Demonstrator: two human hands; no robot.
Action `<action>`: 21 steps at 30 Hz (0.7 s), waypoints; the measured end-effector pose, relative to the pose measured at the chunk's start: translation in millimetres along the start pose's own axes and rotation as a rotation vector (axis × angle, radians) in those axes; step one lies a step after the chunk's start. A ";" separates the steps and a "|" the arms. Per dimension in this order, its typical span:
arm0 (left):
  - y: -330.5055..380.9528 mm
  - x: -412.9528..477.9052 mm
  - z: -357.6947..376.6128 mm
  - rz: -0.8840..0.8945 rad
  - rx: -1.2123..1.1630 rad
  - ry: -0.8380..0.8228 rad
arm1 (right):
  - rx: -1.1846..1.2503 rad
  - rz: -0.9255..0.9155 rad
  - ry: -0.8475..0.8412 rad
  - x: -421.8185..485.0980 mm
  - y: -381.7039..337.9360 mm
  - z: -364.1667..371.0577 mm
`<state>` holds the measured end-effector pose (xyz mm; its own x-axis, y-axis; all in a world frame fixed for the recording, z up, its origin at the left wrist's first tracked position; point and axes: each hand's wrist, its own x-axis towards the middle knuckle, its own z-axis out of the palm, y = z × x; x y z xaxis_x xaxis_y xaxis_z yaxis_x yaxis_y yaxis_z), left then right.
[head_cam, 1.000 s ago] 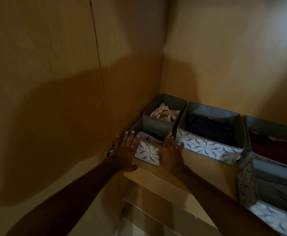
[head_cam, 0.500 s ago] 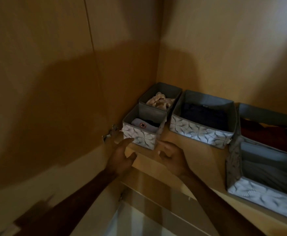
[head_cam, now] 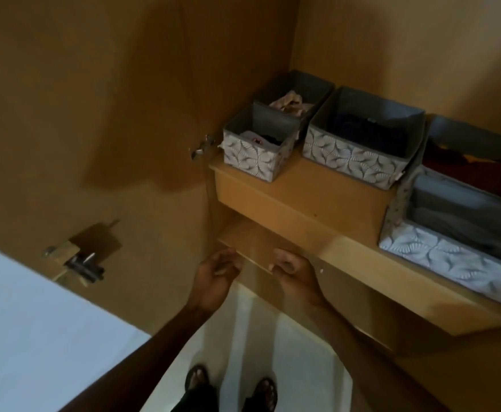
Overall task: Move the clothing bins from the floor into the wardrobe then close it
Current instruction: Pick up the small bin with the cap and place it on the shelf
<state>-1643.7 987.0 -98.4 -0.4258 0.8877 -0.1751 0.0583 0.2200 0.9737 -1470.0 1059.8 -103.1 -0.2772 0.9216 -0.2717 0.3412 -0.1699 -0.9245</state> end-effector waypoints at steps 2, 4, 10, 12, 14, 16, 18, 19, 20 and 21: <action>-4.5 -21.6 -17.0 0.016 0.011 0.024 | -0.027 -0.012 -0.022 -20.3 1.8 16.1; -9.4 -43.9 -37.4 0.027 0.026 0.045 | -0.050 -0.042 -0.034 -44.7 1.9 32.1; -31.4 -102.0 -94.4 0.053 0.038 0.043 | -0.033 -0.075 -0.035 -120.5 10.3 65.6; -33.5 -121.2 -104.1 0.072 0.029 0.030 | -0.026 -0.089 0.007 -144.1 16.3 70.0; -32.4 -144.3 -108.6 0.078 0.023 -0.008 | -0.033 -0.088 0.058 -173.6 19.5 70.6; -31.8 -166.8 -104.8 0.078 0.004 -0.061 | -0.041 -0.093 0.111 -205.4 22.1 64.3; -28.5 -186.6 -93.3 0.090 -0.011 -0.130 | -0.058 -0.106 0.176 -235.6 25.8 51.8; -25.9 -194.4 -86.1 0.106 -0.013 -0.163 | -0.057 -0.104 0.209 -248.5 26.7 44.9; -23.0 -207.0 -74.9 0.120 -0.010 -0.199 | -0.051 -0.102 0.249 -267.3 29.6 34.3; -20.3 -215.9 -64.7 0.137 -0.018 -0.222 | -0.055 -0.099 0.281 -281.8 29.5 26.2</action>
<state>-1611.3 764.7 -71.0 -0.2061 0.9762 -0.0673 0.0853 0.0864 0.9926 -1405.4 786.0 -60.9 -0.0547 0.9945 -0.0893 0.3756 -0.0624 -0.9247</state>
